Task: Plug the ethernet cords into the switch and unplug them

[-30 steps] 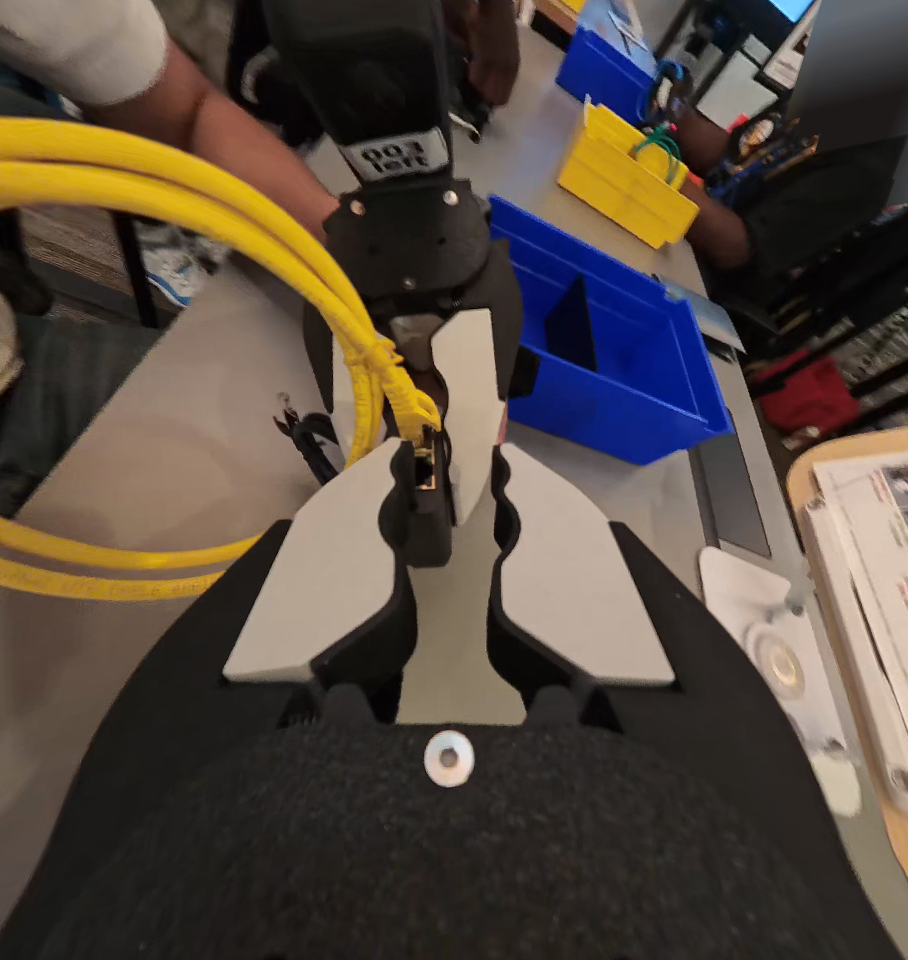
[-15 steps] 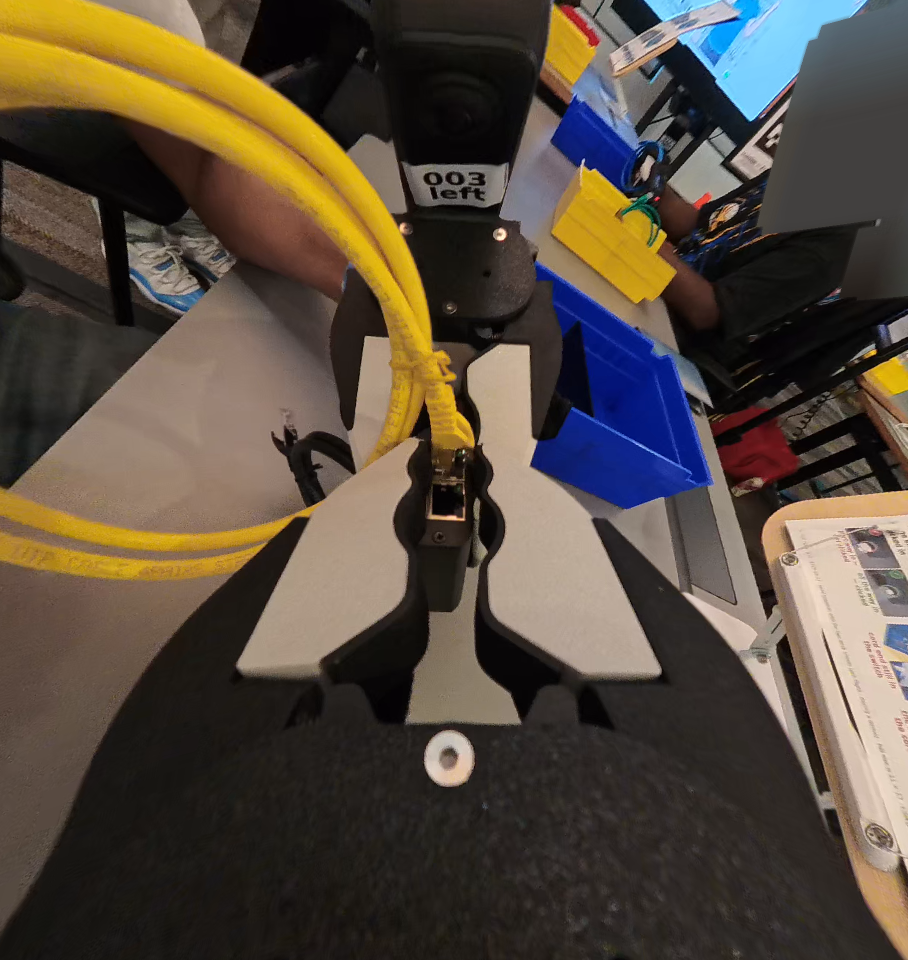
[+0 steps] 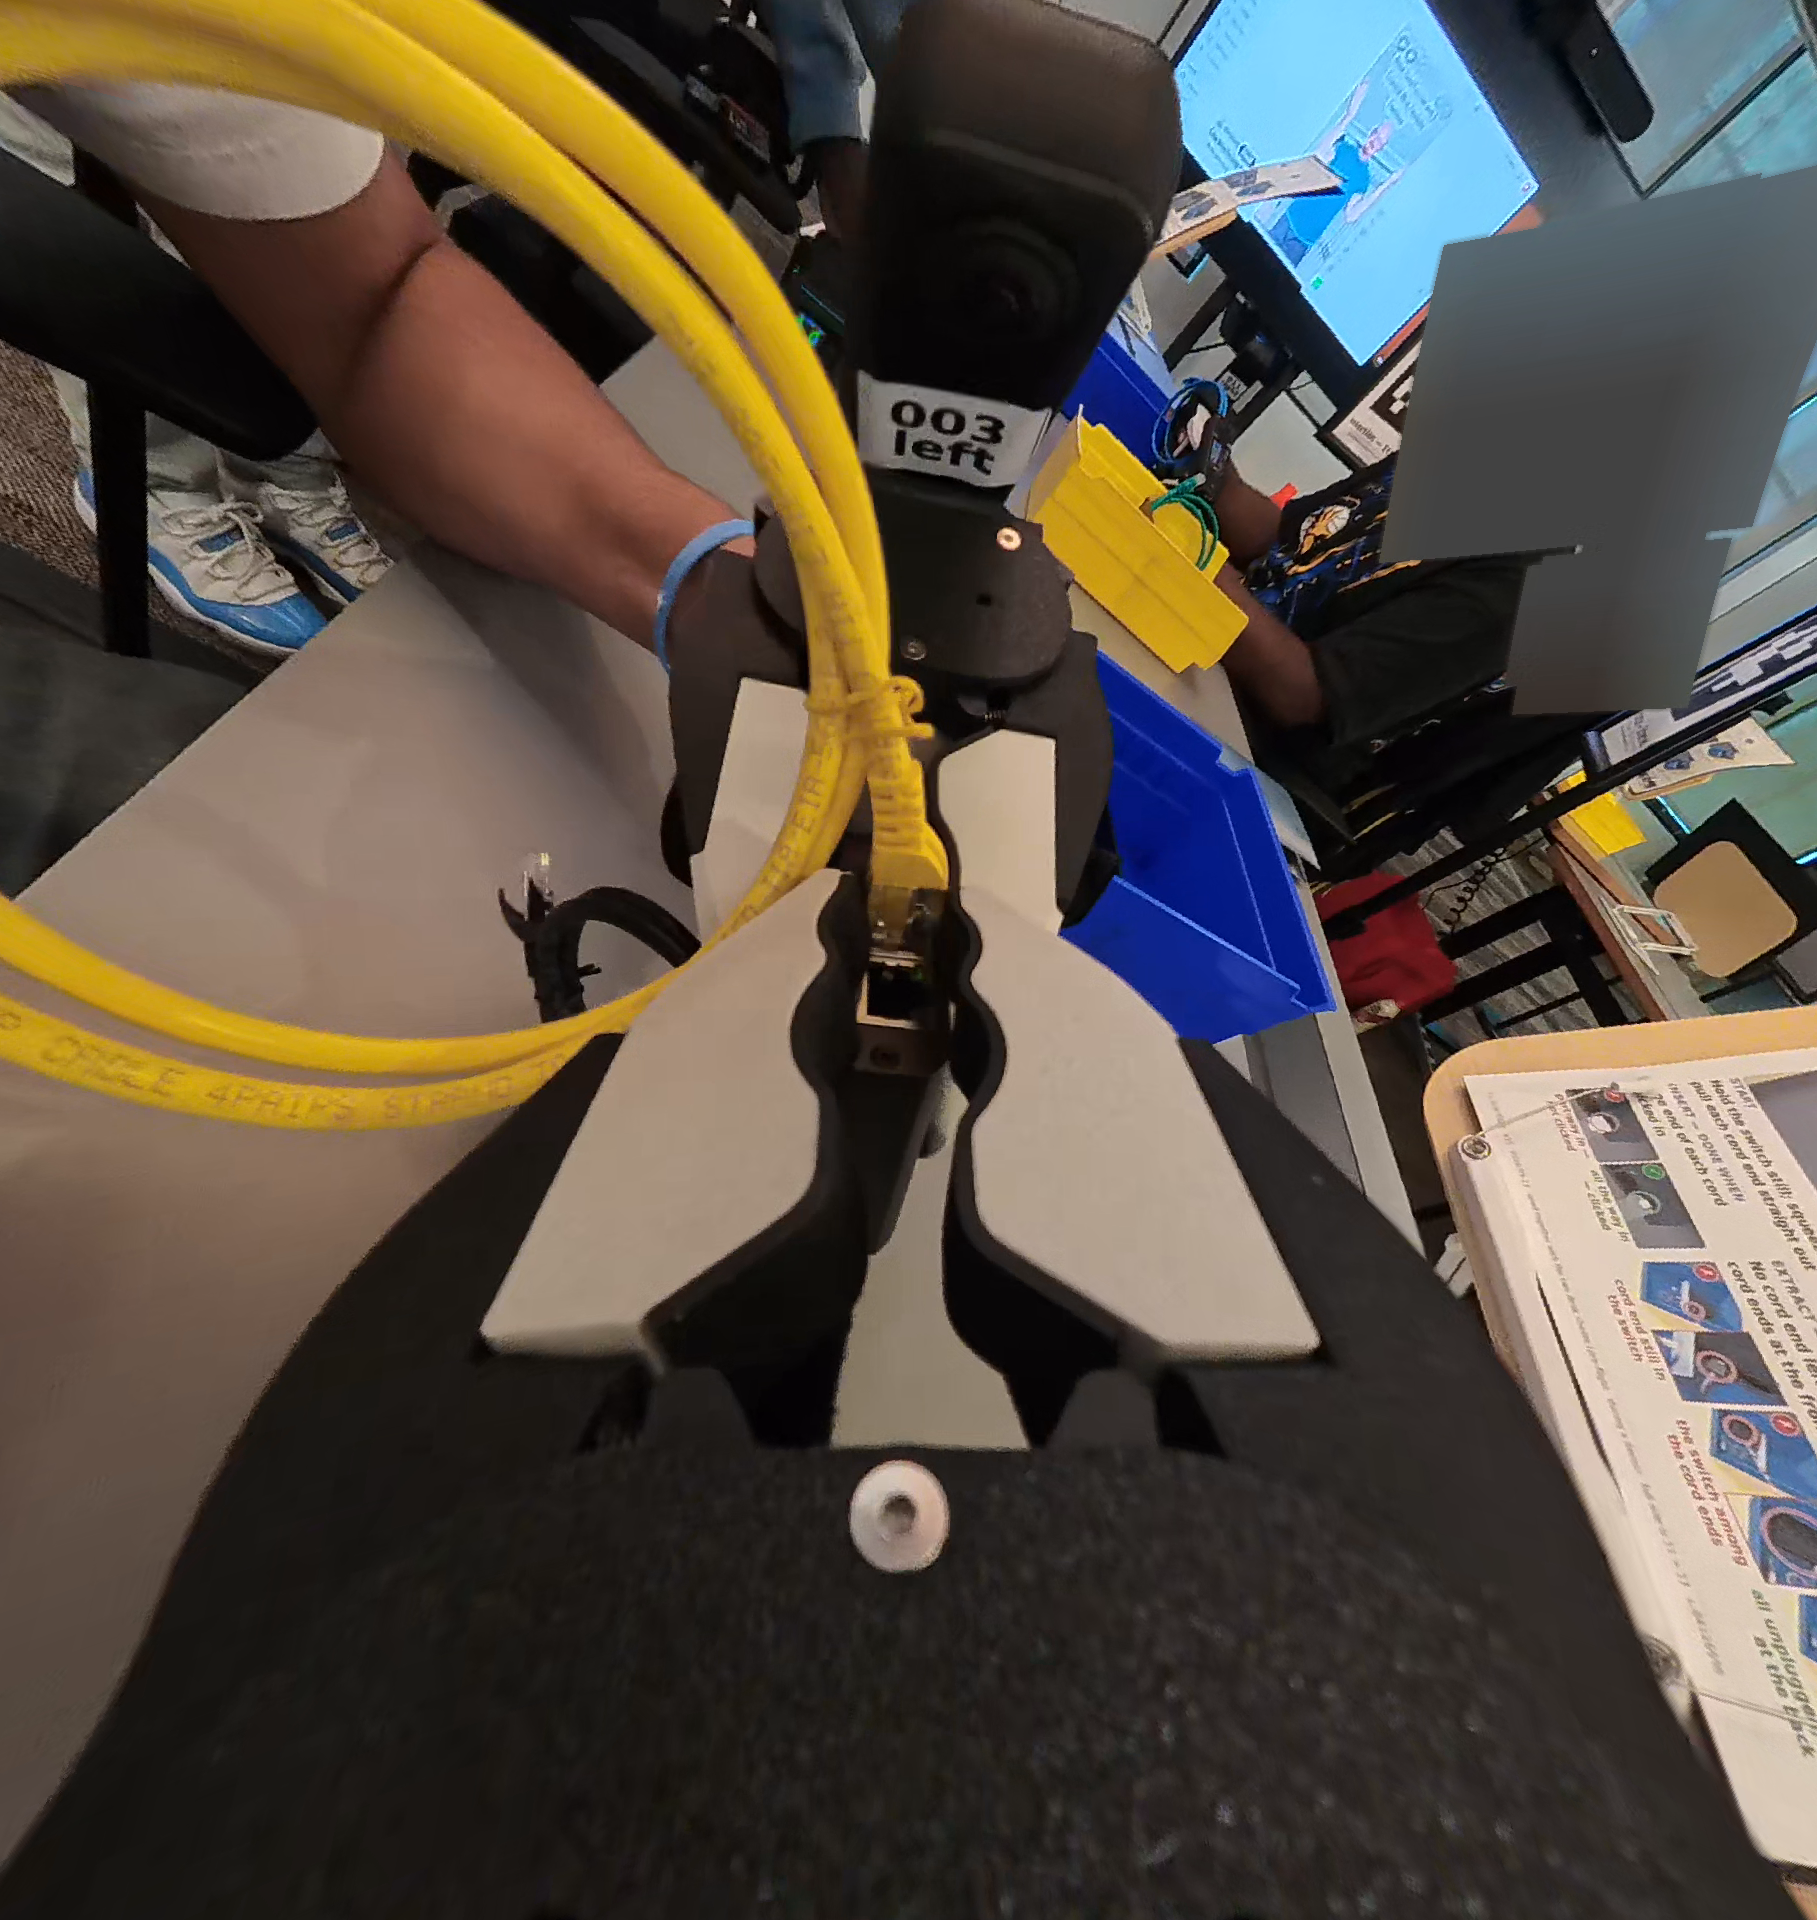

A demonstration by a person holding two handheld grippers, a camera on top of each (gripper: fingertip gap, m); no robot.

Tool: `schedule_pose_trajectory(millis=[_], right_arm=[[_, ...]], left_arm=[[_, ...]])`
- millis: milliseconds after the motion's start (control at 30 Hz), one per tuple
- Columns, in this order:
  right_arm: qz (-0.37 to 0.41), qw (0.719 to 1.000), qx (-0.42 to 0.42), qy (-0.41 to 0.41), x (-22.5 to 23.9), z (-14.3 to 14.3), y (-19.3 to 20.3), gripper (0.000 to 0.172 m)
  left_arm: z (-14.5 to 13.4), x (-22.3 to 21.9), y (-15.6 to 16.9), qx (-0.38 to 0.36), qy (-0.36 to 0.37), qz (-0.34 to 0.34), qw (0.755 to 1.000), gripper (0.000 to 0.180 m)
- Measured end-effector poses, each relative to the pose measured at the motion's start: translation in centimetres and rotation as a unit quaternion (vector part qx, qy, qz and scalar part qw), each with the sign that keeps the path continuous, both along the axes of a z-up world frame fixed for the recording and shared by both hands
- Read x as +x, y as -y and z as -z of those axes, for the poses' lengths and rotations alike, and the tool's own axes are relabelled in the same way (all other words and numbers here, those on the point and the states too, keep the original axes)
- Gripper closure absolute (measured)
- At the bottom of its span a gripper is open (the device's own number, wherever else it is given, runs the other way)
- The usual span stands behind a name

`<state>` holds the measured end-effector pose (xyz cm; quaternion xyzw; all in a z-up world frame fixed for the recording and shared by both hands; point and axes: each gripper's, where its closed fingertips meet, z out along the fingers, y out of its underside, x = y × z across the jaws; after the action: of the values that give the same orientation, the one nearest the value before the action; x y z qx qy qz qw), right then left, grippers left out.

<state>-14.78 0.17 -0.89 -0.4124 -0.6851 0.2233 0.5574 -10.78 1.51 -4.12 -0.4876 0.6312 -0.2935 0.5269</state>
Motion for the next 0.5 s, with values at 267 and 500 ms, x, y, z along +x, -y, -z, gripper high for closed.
schedule_pose_trajectory(millis=[267,500], right_arm=[[0.003,0.999,-0.009,0.031,-0.14,-0.08,0.27,0.160],[-0.006,0.997,-0.074,0.031,-0.04,0.39,0.18,0.162]], left_arm=[[-0.26,0.02,0.34,0.002,0.009,0.007,1.000,0.155],[0.07,0.11,0.16,0.009,-0.002,-0.001,1.000,0.156]])
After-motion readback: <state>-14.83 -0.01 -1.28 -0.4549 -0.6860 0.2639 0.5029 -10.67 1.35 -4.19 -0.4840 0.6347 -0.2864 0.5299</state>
